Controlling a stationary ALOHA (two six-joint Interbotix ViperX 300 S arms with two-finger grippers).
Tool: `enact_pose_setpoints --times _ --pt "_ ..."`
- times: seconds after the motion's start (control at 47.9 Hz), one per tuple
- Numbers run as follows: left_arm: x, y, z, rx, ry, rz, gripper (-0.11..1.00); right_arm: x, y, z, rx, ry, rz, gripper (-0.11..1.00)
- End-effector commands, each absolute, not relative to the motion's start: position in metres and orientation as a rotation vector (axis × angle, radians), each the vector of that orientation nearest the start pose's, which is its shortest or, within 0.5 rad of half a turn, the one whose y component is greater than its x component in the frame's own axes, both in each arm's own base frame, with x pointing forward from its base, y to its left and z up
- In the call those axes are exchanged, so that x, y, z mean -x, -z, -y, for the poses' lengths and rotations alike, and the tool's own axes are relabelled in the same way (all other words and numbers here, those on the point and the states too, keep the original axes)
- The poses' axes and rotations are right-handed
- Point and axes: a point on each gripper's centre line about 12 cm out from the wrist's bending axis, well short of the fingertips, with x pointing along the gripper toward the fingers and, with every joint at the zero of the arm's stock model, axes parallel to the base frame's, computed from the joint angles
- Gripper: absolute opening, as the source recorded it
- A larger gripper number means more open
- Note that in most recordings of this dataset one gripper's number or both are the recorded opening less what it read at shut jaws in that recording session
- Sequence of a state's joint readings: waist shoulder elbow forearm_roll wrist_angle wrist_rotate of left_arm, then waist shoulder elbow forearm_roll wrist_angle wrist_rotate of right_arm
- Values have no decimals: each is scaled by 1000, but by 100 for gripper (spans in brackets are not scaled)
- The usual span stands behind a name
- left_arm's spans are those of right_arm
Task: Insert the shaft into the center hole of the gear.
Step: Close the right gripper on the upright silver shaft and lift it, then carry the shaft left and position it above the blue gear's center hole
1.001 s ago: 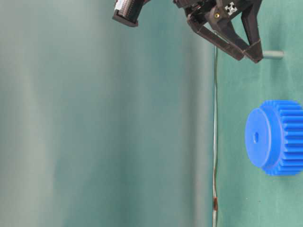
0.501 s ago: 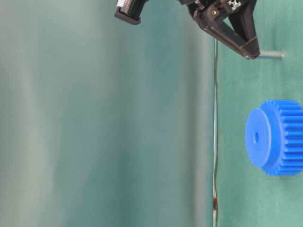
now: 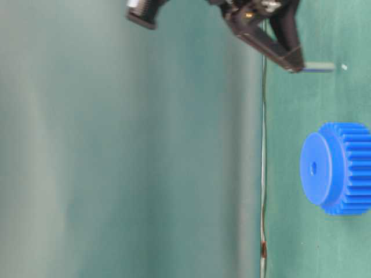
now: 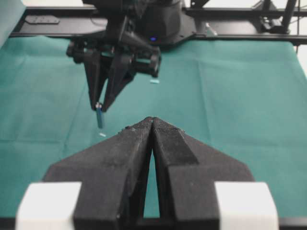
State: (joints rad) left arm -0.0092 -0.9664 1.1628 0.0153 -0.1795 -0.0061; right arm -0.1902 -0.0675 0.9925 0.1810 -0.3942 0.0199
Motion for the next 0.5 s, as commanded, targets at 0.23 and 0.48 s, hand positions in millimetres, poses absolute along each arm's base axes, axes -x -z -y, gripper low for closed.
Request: enact_pose_setpoints --times 0.23,0.48 --pt "-201 -296 3 -12 14 9 0 -314 -173 65 -227 273 -488 18" --pt "-201 -296 3 -12 14 9 0 -320 -178 65 -228 271 -477 18"
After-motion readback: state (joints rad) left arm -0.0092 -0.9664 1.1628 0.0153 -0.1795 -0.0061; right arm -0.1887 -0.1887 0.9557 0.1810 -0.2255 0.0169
